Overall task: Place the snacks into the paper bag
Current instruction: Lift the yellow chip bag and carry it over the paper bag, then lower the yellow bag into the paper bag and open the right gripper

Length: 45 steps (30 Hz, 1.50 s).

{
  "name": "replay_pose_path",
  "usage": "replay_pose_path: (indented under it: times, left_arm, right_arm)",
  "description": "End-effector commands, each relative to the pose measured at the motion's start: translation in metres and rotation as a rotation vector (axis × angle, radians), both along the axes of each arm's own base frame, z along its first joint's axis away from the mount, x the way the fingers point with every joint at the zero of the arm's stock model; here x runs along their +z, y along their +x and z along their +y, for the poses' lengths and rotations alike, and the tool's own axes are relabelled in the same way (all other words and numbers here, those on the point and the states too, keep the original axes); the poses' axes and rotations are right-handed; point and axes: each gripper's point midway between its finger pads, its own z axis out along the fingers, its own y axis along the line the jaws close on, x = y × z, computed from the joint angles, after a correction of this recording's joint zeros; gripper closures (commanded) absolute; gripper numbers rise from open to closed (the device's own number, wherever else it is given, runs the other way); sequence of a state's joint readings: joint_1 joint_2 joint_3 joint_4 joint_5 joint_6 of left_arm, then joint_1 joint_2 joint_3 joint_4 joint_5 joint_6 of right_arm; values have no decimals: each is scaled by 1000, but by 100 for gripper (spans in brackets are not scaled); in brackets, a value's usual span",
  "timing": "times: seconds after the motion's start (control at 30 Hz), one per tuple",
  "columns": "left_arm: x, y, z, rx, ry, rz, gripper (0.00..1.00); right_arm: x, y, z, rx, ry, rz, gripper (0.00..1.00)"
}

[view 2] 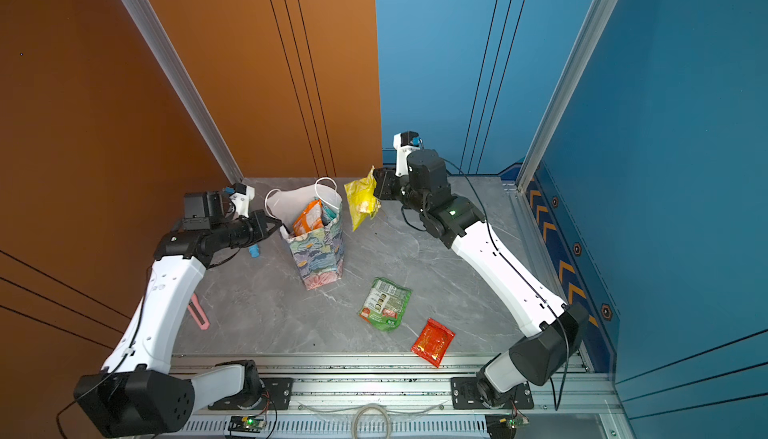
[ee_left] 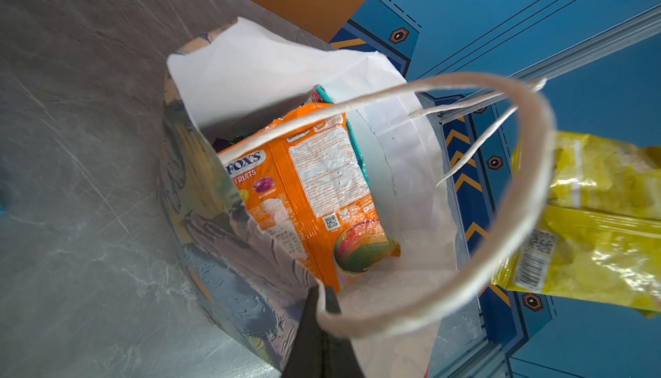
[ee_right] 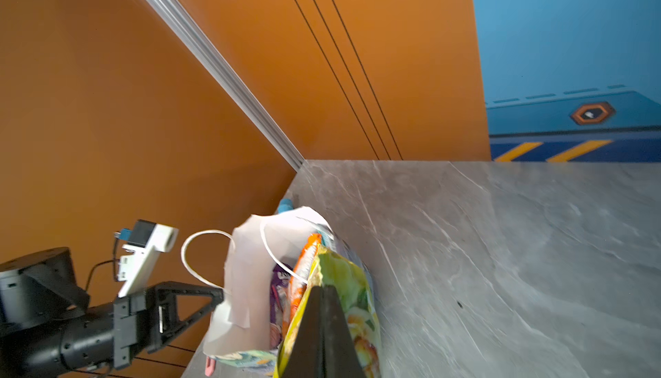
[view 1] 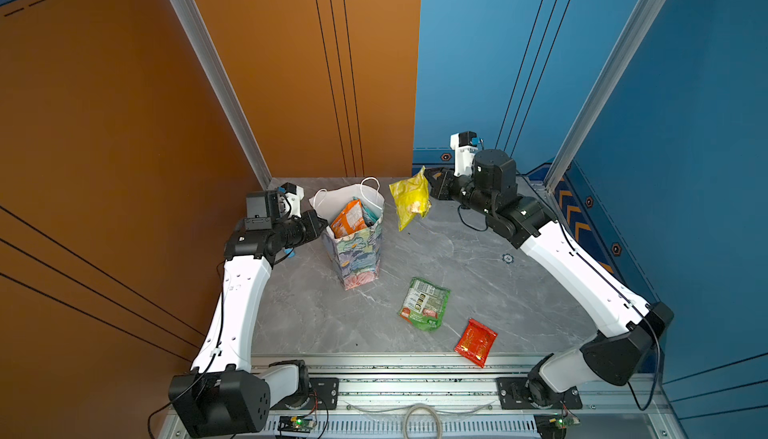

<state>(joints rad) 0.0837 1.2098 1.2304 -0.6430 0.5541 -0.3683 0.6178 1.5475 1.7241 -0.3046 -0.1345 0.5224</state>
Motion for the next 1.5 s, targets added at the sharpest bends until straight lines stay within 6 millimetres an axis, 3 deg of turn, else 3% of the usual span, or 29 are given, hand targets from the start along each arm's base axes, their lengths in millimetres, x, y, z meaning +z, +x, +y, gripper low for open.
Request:
replay_pose_path:
  times: [0.0, 0.2, 0.23, 0.5, 0.8, 0.83, 0.93, 1.17, 1.47]
  left_arm:
    - [5, 4, -6, -18, -16, -19, 100]
    - [5, 4, -7, -19, -17, -17, 100]
    - [5, 5, -7, -19, -16, -19, 100]
    - [5, 5, -7, -23, -17, -20, 100]
    - [5, 3, -7, -23, -14, -21, 100]
    - [5, 3, -8, -25, -16, -22, 100]
    - [5, 3, -8, -26, -17, -22, 100]
    - [5, 3, -7, -24, -16, -20, 100]
    - [5, 3, -7, -21, -15, -21, 100]
  right_arm:
    - [41, -7, 25, 90, 43, -93, 100]
    - [79, -14, 56, 175, 81, -169, 100]
    - [82, -24, 70, 209, 85, -174, 100]
    - [85, -22, 113, 289, 104, -177, 100]
    - [50, 3, 152, 330, 88, -122, 100]
    - [33, 12, 160, 332, 72, -99, 100]
    - [15, 17, 170, 376, 59, -72, 100]
    - [-29, 0, 184, 566, -56, -52, 100]
    - [-59, -15, 171, 685, -159, -59, 100]
